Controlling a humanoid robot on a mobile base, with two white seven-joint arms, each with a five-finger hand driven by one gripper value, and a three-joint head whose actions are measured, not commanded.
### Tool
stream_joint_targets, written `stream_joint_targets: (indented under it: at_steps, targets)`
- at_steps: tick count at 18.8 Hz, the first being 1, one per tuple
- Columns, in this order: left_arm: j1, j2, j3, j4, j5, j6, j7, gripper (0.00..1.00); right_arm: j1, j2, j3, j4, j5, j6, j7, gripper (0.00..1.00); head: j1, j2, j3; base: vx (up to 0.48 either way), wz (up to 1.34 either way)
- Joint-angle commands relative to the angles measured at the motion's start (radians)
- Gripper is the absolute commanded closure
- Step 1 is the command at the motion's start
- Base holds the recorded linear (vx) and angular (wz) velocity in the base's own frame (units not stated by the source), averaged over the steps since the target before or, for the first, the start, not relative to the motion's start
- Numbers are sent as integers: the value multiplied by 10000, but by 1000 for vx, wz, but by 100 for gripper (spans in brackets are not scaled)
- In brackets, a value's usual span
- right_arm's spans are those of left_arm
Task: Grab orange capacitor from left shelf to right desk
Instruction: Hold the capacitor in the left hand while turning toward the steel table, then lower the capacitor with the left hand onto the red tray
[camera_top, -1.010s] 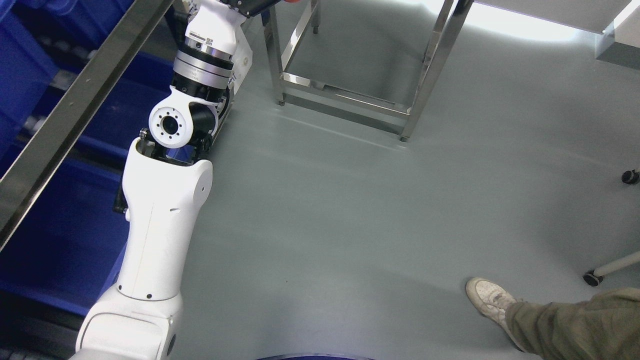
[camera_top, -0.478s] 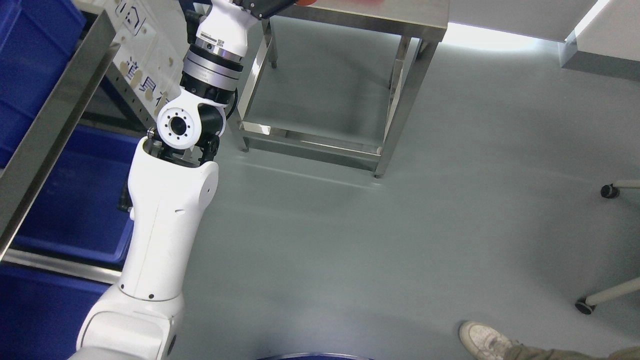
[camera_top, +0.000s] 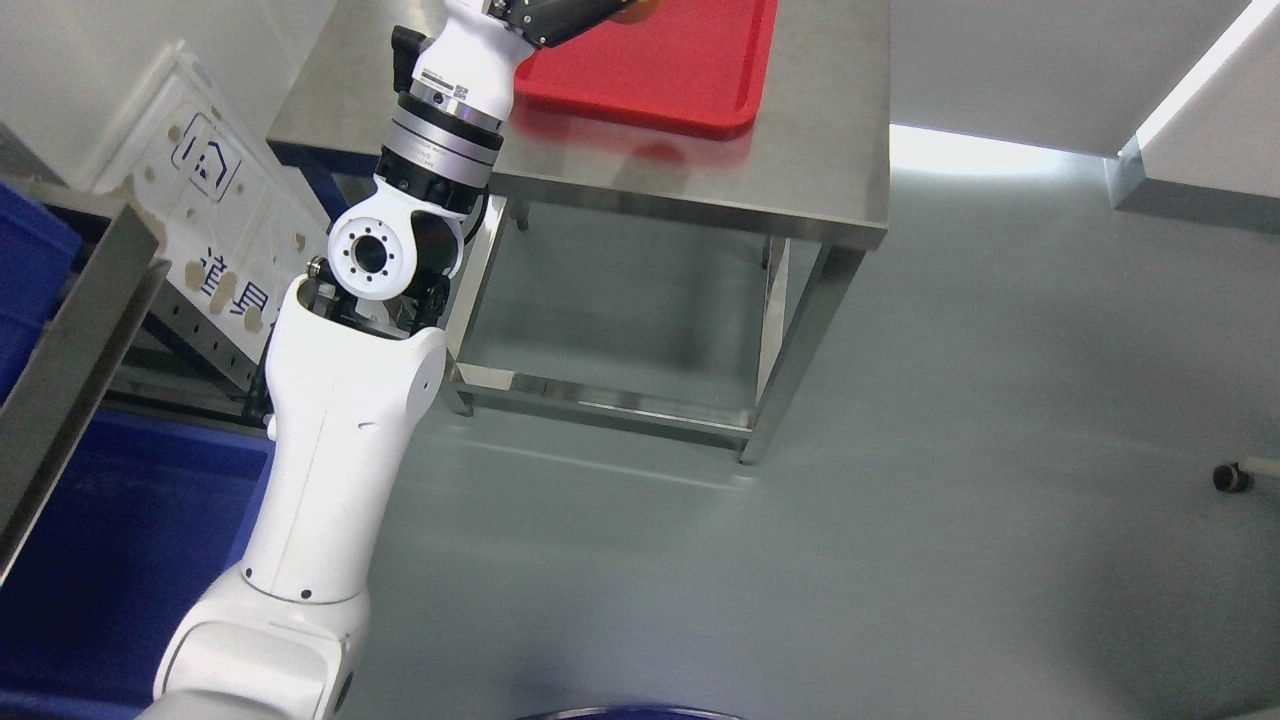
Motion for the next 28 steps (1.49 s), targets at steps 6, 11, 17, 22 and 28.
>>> stream_joint_targets:
  at_steps: [6,11,17,22,28]
  targets:
    - [788,175,-674,-9,0,978,50,98,16,-175,-107,-337,0,8,6,0,0,0,0,445,3]
    - [1678,175,-934,-194,0,994,19,98,16,-175,-107,-337,0,-7,6,0,0,0,0,349,-43]
    - [2859,175,-874,-163,-200,979,-27,98,16,-175,-107,-337,0,8,6,0,0,0,0,150,-67]
    - [2999,175,-369,-163,-230,948,-58,97,16,-175,-107,-337,0,-8,6,0,0,0,0,9,6]
    - [2587,175,262,-10,-230,887,-104,97,16,-175,-107,-337,0,8,6,0,0,0,0,0,0]
